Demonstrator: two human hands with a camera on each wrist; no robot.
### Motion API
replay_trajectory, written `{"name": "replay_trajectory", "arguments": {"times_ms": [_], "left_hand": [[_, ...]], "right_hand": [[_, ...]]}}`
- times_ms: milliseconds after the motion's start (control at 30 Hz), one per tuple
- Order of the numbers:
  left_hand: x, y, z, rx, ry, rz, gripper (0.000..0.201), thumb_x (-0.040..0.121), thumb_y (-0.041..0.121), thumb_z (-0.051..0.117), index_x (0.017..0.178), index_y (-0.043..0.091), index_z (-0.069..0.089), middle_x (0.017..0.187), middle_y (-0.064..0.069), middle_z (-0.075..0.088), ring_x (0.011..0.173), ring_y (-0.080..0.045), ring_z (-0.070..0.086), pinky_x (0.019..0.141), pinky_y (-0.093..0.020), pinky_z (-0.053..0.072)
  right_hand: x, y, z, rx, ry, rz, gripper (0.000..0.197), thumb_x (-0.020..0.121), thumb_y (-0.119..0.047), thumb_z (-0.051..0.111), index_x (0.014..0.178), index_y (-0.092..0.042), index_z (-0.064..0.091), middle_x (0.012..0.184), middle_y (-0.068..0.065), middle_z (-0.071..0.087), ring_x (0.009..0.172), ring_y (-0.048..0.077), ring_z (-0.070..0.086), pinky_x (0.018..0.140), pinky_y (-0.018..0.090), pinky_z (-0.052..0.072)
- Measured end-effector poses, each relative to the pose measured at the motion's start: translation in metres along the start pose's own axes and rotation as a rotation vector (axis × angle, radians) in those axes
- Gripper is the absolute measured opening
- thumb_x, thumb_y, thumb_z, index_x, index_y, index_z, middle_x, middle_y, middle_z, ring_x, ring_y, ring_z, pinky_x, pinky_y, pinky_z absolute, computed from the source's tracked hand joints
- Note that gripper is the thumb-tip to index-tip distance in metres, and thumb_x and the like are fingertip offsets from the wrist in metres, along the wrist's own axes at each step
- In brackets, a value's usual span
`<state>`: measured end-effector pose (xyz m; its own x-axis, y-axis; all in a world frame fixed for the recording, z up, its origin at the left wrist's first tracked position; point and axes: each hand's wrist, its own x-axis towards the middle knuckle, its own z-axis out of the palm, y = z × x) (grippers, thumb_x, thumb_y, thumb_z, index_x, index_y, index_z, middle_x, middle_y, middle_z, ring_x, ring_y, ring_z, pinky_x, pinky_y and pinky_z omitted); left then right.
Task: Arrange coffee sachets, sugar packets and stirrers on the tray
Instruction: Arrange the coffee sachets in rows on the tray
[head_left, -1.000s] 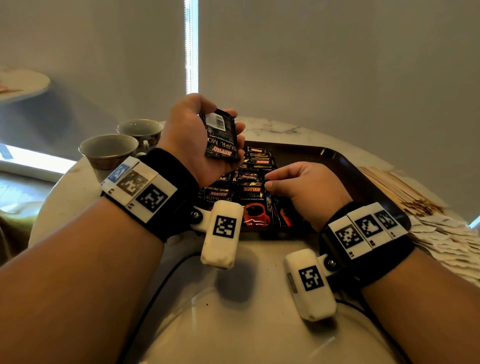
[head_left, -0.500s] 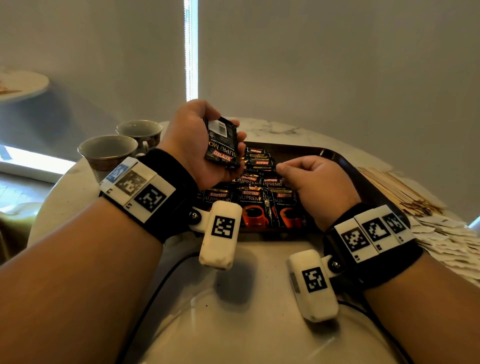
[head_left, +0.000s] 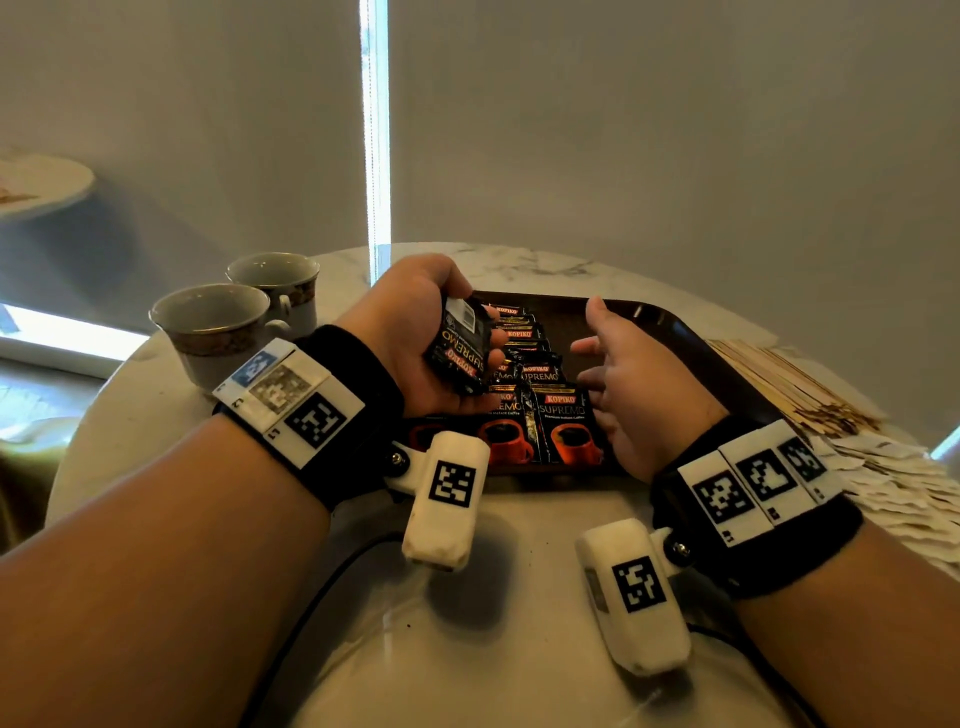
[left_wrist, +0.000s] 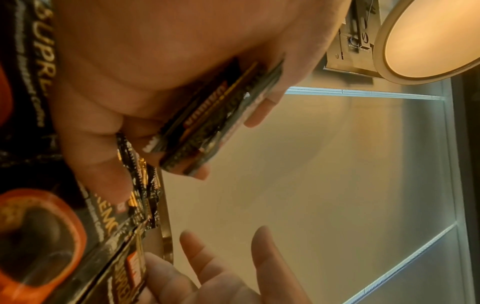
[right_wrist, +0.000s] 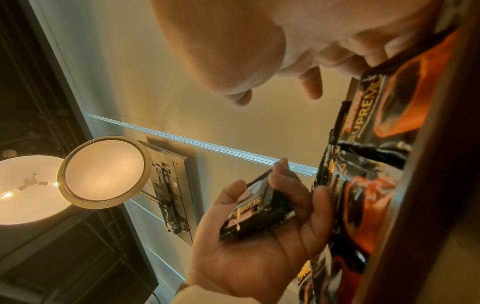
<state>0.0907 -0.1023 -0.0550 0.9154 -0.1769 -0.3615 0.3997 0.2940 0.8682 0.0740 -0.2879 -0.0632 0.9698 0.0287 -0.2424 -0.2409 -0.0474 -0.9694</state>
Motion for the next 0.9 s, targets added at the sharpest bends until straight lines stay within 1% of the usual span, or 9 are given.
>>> {"name": "replay_trajectory", "arguments": {"times_ms": [233, 300, 333, 400, 467, 567, 733, 833, 900], "left_hand": [[-0.001, 0.000, 0.001, -0.077, -0.016, 0.075, 0.042, 0.085, 0.022, 0.041, 0.117, 0.005, 0.061, 0.097, -0.016, 0.062, 0.072, -0.028, 0.063, 0.077, -0.049, 0.059], [-0.002, 0.001, 0.004, -0.109, -0.020, 0.129, 0.043, 0.088, 0.015, 0.040, 0.125, 0.003, 0.059, 0.109, -0.022, 0.062, 0.076, -0.032, 0.068, 0.077, -0.051, 0.061], [-0.003, 0.002, 0.006, -0.116, -0.010, 0.142, 0.044, 0.090, 0.013, 0.041, 0.129, 0.002, 0.057, 0.112, -0.024, 0.064, 0.077, -0.035, 0.071, 0.075, -0.051, 0.062], [-0.005, 0.002, 0.008, -0.106, 0.023, 0.158, 0.041, 0.092, 0.011, 0.046, 0.131, 0.002, 0.053, 0.108, -0.024, 0.068, 0.075, -0.037, 0.074, 0.066, -0.048, 0.062], [-0.007, 0.002, 0.009, -0.080, 0.043, 0.174, 0.036, 0.094, 0.009, 0.050, 0.129, 0.001, 0.053, 0.103, -0.022, 0.070, 0.073, -0.034, 0.074, 0.060, -0.043, 0.063], [-0.008, 0.001, 0.009, -0.058, 0.049, 0.185, 0.031, 0.096, 0.008, 0.051, 0.126, 0.000, 0.055, 0.101, -0.022, 0.072, 0.079, -0.033, 0.074, 0.068, -0.042, 0.063], [-0.009, 0.002, 0.008, -0.053, 0.049, 0.182, 0.028, 0.096, 0.008, 0.051, 0.123, 0.001, 0.055, 0.100, -0.021, 0.072, 0.079, -0.032, 0.073, 0.067, -0.040, 0.063], [-0.009, 0.002, 0.008, -0.057, 0.050, 0.185, 0.026, 0.096, 0.008, 0.051, 0.121, 0.002, 0.055, 0.097, -0.021, 0.071, 0.072, -0.031, 0.074, 0.063, -0.039, 0.063], [-0.008, 0.002, 0.007, -0.063, 0.056, 0.186, 0.028, 0.096, 0.008, 0.051, 0.122, 0.001, 0.055, 0.097, -0.021, 0.071, 0.068, -0.031, 0.075, 0.059, -0.039, 0.063]], "right_hand": [[-0.004, -0.001, 0.005, 0.014, 0.024, -0.051, 0.049, 0.103, -0.053, 0.040, 0.128, -0.014, 0.054, 0.092, 0.004, 0.059, 0.048, 0.009, 0.066, 0.034, 0.017, 0.044], [-0.007, -0.002, 0.005, -0.017, 0.041, -0.136, 0.034, 0.105, -0.035, 0.047, 0.128, -0.013, 0.054, 0.096, 0.004, 0.060, 0.052, 0.001, 0.066, 0.039, 0.015, 0.047], [-0.007, -0.001, 0.004, -0.048, 0.019, -0.191, 0.027, 0.103, -0.023, 0.052, 0.129, -0.016, 0.054, 0.103, 0.005, 0.062, 0.062, -0.001, 0.068, 0.049, 0.016, 0.053], [-0.006, 0.002, 0.000, -0.156, -0.030, -0.292, 0.042, 0.095, -0.001, 0.058, 0.128, -0.027, 0.058, 0.118, 0.001, 0.061, 0.085, 0.004, 0.070, 0.066, 0.025, 0.060], [-0.008, 0.002, -0.002, -0.215, -0.062, -0.346, 0.054, 0.091, 0.009, 0.057, 0.128, -0.031, 0.058, 0.110, -0.011, 0.057, 0.081, -0.008, 0.067, 0.061, 0.019, 0.057], [-0.007, 0.003, -0.005, -0.253, -0.077, -0.357, 0.053, 0.092, 0.006, 0.058, 0.131, -0.030, 0.057, 0.103, -0.018, 0.052, 0.070, -0.023, 0.059, 0.053, 0.012, 0.052], [0.000, 0.004, -0.003, -0.230, -0.058, -0.269, 0.034, 0.096, -0.007, 0.056, 0.126, -0.023, 0.057, 0.103, -0.001, 0.066, 0.076, 0.010, 0.073, 0.067, 0.029, 0.061], [0.001, 0.003, -0.002, -0.170, -0.049, -0.240, 0.026, 0.099, -0.009, 0.049, 0.122, -0.019, 0.057, 0.095, -0.001, 0.062, 0.057, 0.000, 0.067, 0.043, 0.014, 0.048], [0.003, 0.003, -0.005, -0.144, -0.052, -0.244, 0.025, 0.101, -0.010, 0.045, 0.122, -0.019, 0.056, 0.093, -0.001, 0.057, 0.052, -0.004, 0.063, 0.038, 0.011, 0.042]]}}
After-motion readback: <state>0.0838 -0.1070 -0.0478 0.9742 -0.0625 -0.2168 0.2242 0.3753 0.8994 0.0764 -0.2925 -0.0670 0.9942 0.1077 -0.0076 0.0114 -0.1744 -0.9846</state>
